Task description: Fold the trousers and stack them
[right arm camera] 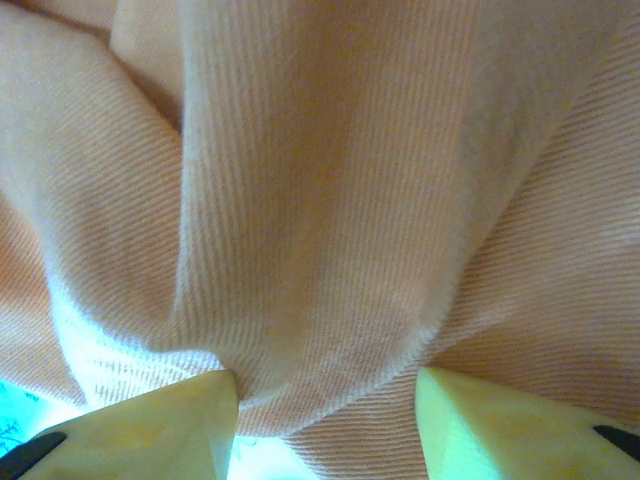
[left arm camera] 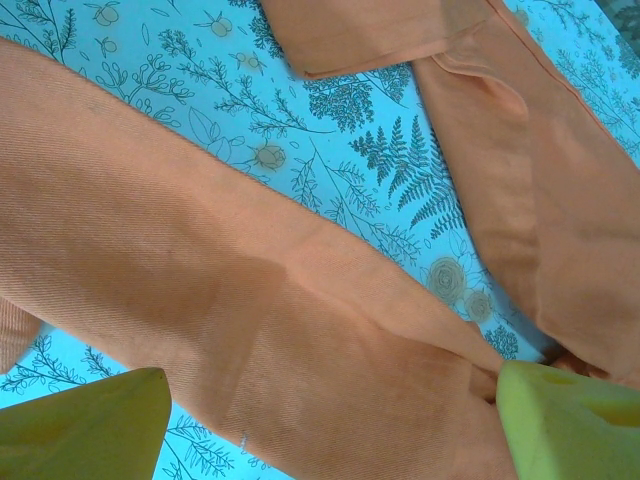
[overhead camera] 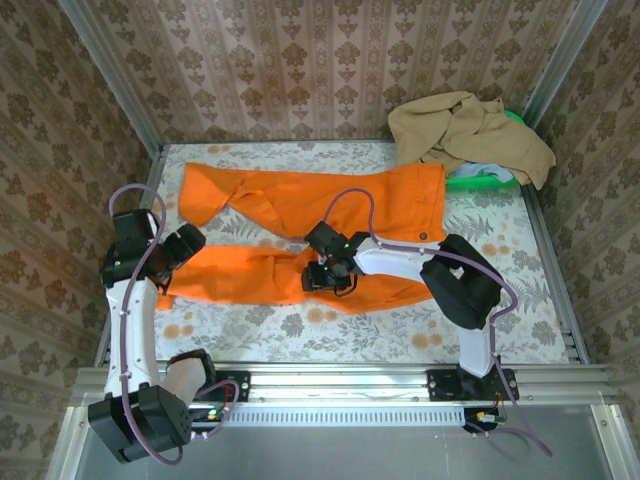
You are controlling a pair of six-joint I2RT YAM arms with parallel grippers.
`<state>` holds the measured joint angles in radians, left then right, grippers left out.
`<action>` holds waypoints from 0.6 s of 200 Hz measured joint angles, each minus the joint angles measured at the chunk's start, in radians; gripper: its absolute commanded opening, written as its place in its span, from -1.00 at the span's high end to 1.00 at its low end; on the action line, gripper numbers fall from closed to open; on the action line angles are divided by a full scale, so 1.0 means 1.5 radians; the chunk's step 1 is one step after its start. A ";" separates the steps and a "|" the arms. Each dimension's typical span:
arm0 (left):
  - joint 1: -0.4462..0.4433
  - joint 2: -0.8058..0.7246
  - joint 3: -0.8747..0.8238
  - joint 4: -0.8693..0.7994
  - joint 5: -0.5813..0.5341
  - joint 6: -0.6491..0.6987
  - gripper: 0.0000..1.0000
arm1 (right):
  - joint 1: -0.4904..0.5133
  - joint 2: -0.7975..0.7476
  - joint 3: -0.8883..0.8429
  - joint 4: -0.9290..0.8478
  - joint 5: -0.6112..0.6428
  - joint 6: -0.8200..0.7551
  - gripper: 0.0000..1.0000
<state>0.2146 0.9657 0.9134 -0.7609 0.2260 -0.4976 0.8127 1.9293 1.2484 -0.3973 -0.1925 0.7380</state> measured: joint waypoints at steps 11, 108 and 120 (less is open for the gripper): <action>0.000 0.000 0.000 0.003 0.002 -0.001 -0.69 | -0.007 0.003 0.000 0.008 -0.007 0.000 0.32; -0.017 0.001 -0.001 0.007 0.007 -0.003 -0.68 | -0.004 -0.043 0.075 -0.003 -0.055 -0.001 1.00; -0.020 0.002 -0.001 0.007 0.007 -0.002 -0.68 | -0.010 -0.043 0.124 -0.008 -0.068 -0.001 1.00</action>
<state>0.1841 0.9691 0.9119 -0.7506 0.2363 -0.5011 0.7975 1.8648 1.4345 -0.4095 -0.2947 0.7368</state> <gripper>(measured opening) 0.839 0.067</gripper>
